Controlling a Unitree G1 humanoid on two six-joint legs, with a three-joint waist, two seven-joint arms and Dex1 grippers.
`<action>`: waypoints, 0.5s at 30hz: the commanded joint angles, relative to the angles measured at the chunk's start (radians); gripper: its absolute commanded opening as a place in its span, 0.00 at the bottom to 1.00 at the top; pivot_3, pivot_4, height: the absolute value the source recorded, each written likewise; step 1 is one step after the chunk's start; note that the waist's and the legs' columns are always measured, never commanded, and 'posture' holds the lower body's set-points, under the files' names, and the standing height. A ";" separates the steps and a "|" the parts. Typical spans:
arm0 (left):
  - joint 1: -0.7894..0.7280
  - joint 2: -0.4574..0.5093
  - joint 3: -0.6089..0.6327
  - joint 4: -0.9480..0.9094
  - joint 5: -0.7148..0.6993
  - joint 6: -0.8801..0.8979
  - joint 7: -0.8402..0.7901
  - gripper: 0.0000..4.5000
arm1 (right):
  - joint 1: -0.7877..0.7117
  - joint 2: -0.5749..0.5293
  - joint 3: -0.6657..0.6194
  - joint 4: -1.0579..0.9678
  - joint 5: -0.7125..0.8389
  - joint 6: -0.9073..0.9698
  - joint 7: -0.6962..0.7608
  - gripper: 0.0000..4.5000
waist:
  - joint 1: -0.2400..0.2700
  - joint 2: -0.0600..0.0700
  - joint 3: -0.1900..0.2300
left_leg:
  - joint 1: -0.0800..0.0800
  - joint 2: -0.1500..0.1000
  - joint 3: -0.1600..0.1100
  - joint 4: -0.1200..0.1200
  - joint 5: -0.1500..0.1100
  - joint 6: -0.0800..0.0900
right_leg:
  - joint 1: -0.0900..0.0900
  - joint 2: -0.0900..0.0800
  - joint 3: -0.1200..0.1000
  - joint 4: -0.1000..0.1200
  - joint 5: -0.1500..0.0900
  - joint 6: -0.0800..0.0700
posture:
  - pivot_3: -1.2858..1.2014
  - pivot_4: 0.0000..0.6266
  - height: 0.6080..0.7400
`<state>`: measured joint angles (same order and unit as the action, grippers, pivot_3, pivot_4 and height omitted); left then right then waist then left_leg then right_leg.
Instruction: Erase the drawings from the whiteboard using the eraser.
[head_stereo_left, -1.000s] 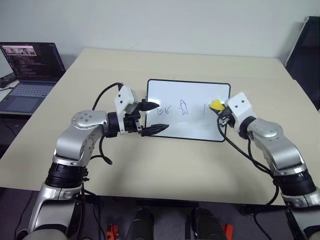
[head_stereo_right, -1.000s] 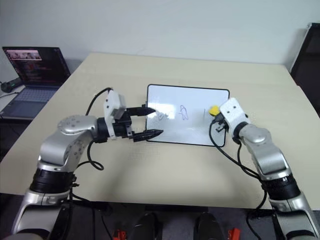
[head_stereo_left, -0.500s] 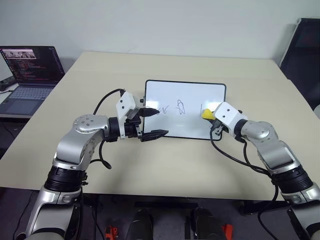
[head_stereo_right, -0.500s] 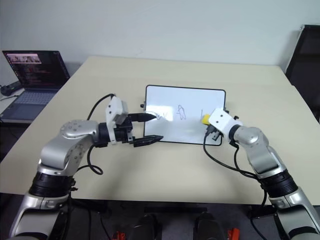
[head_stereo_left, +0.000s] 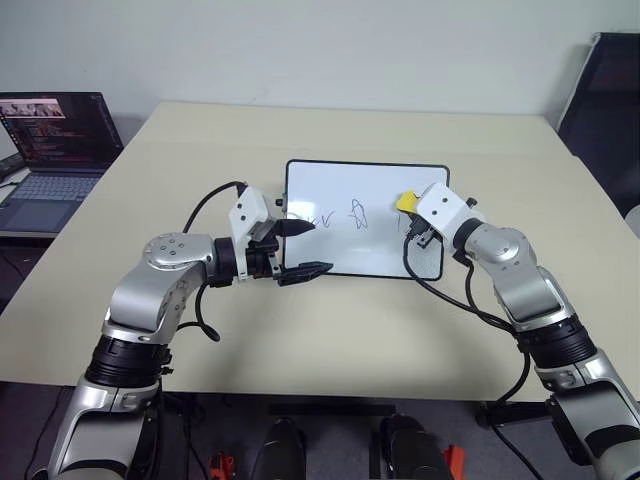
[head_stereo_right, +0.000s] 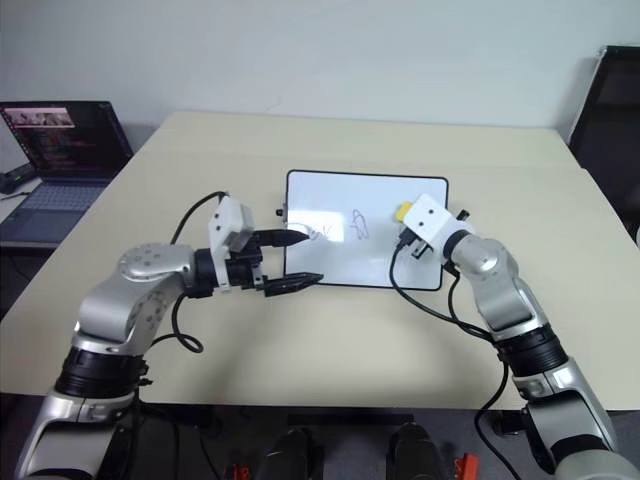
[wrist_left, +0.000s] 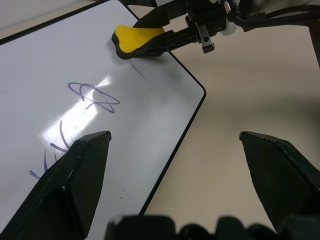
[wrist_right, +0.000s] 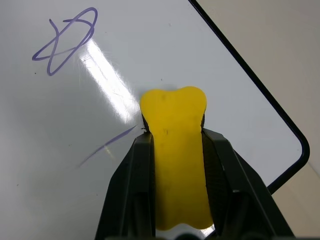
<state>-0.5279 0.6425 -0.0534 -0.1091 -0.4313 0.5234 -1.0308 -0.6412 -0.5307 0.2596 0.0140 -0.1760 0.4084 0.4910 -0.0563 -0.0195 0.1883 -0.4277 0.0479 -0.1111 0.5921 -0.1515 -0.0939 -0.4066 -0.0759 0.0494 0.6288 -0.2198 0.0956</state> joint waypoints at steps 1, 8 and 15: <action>0.003 0.016 0.027 -0.034 -0.002 -0.013 0.006 1.00 | 0.039 -0.024 0.034 -0.019 -0.013 0.039 0.079 0.21 | 0.000 0.000 0.000 | 0.000 0.000 0.000 0.000 0.000 0.000 | 0.000 0.000 0.000 0.000 0.000 0.000 | 0.52 0.24 1.00; 0.006 0.021 0.029 -0.034 -0.003 -0.014 0.010 1.00 | 0.069 -0.059 0.061 -0.061 -0.034 0.037 0.161 0.21 | 0.000 0.000 0.000 | 0.000 0.000 0.000 0.001 0.000 0.000 | 0.000 0.000 0.000 0.000 0.000 0.000 | 0.52 0.24 1.00; 0.014 0.027 0.030 -0.040 -0.010 -0.013 0.013 1.00 | -0.010 0.001 0.000 -0.027 -0.080 -0.046 0.030 0.21 | -0.003 0.000 0.000 | 0.000 0.000 0.000 0.001 0.000 0.000 | 0.000 0.000 0.000 0.000 0.000 -0.001 | 0.52 0.24 1.00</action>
<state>-0.5146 0.6560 -0.0516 -0.1114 -0.4314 0.5217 -1.0159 -0.6197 -0.5371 0.3043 -0.0125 -0.2385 0.3827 0.5715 -0.0593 -0.0195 0.1883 -0.4274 0.0480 -0.1112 0.5925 -0.1515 -0.0940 -0.4073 -0.0759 0.0495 0.6291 -0.2192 0.0946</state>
